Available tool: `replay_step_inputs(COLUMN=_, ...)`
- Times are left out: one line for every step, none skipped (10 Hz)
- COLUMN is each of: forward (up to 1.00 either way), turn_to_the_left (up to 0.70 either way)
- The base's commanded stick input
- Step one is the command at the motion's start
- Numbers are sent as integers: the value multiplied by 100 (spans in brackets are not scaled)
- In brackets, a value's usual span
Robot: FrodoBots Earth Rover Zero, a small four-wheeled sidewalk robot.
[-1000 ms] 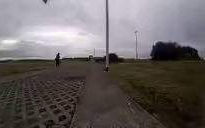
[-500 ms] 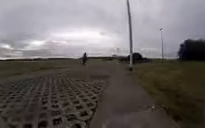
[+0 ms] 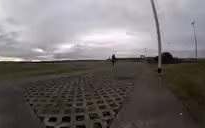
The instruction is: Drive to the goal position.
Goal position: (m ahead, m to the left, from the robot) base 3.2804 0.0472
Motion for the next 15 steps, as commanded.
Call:
replay_step_inputs(forward=85, turn_to_the_left=0)
replay_step_inputs(forward=85, turn_to_the_left=0)
replay_step_inputs(forward=85, turn_to_the_left=0)
replay_step_inputs(forward=85, turn_to_the_left=0)
replay_step_inputs(forward=85, turn_to_the_left=0)
replay_step_inputs(forward=85, turn_to_the_left=-10)
replay_step_inputs(forward=85, turn_to_the_left=-25)
replay_step_inputs(forward=85, turn_to_the_left=-34)
replay_step_inputs(forward=85, turn_to_the_left=-34)
replay_step_inputs(forward=85, turn_to_the_left=-34)
replay_step_inputs(forward=85, turn_to_the_left=-34)
replay_step_inputs(forward=85, turn_to_the_left=-34)
replay_step_inputs(forward=85, turn_to_the_left=-34)
replay_step_inputs(forward=85, turn_to_the_left=-34)
replay_step_inputs(forward=85, turn_to_the_left=-34)
